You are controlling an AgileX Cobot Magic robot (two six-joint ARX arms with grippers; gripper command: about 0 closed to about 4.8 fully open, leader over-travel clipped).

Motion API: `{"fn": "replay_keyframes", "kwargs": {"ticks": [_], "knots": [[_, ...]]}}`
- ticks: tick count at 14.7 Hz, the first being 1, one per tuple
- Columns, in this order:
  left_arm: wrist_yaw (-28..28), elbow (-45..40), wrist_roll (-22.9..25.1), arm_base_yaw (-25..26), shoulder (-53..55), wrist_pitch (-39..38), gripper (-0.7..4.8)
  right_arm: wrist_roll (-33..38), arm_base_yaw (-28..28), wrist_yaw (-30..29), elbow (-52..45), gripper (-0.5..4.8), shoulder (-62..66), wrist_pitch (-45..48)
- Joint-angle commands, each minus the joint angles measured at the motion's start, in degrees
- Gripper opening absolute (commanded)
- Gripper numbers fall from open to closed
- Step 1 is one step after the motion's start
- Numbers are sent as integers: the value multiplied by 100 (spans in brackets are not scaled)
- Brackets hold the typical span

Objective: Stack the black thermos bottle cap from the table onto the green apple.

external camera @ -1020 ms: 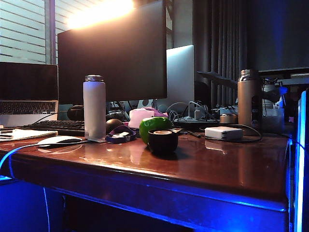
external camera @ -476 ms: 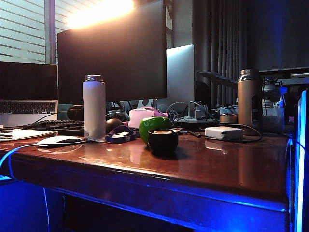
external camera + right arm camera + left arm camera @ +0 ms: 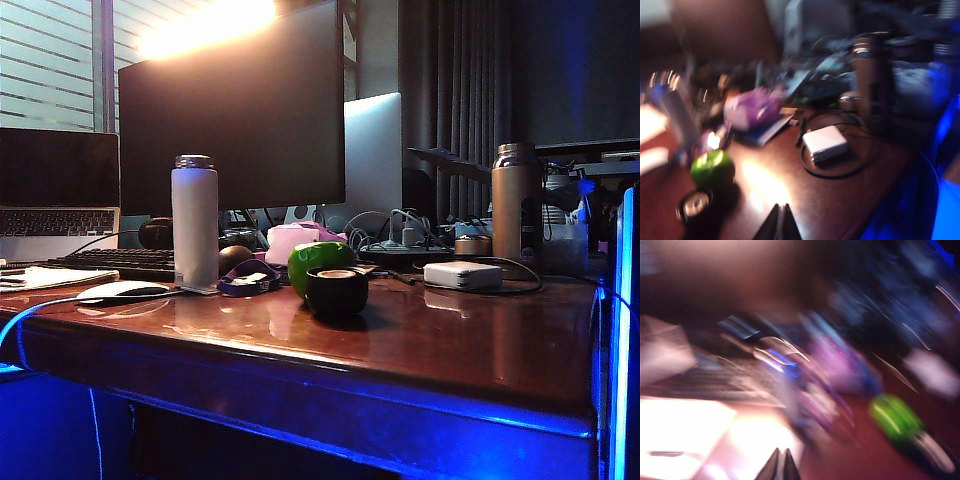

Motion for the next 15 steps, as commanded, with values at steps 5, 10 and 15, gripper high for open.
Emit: {"fn": "replay_keyframes", "kwargs": {"ticks": [5,10,15], "knots": [[2238,2076,520,4,2116,-2566,-4,-1237,562,-546,837,-5,2933,837],[1952,2081,520,7,2144,-2496,-4,-846,2072,-636,846,-5,4754,2533],[1967,2081,518,4,2144,-2500,-3,-1150,2437,-199,962,479,6054,3429]]}}
